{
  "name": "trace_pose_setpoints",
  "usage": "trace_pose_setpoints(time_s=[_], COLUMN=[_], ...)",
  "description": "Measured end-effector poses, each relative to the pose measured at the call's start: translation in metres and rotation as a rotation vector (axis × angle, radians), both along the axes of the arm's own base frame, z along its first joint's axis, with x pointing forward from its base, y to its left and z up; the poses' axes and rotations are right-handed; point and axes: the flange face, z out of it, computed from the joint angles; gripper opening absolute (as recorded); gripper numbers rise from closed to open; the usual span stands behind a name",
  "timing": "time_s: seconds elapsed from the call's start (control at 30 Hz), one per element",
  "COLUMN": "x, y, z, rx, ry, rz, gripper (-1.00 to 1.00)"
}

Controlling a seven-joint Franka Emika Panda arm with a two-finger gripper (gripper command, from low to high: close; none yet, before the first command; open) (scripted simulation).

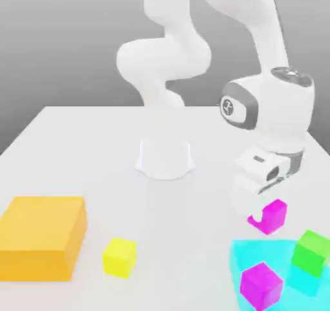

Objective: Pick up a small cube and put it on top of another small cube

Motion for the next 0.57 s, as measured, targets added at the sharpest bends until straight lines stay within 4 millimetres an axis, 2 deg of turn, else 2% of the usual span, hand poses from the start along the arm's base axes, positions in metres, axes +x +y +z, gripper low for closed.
trace_pose_setpoints(time_s=[0.17,0.33,0.37,0.43,0.47,0.57], x=[0.067,0.127,0.132,0.135,0.136,0.136], y=[-0.018,-0.047,-0.049,-0.050,-0.050,-0.050], z=[0.038,0.079,0.072,0.045,0.032,0.032], rx=[0.001,0.003,0.003,0.003,0.002,0.002], ry=[0.001,0.002,0.001,0.001,0.001,0.001], rz=[-0.068,-0.134,-0.137,-0.139,-0.140,-0.140], gripper=[-1.00,-1.00,-1.00,-1.00,1.00,1.00])
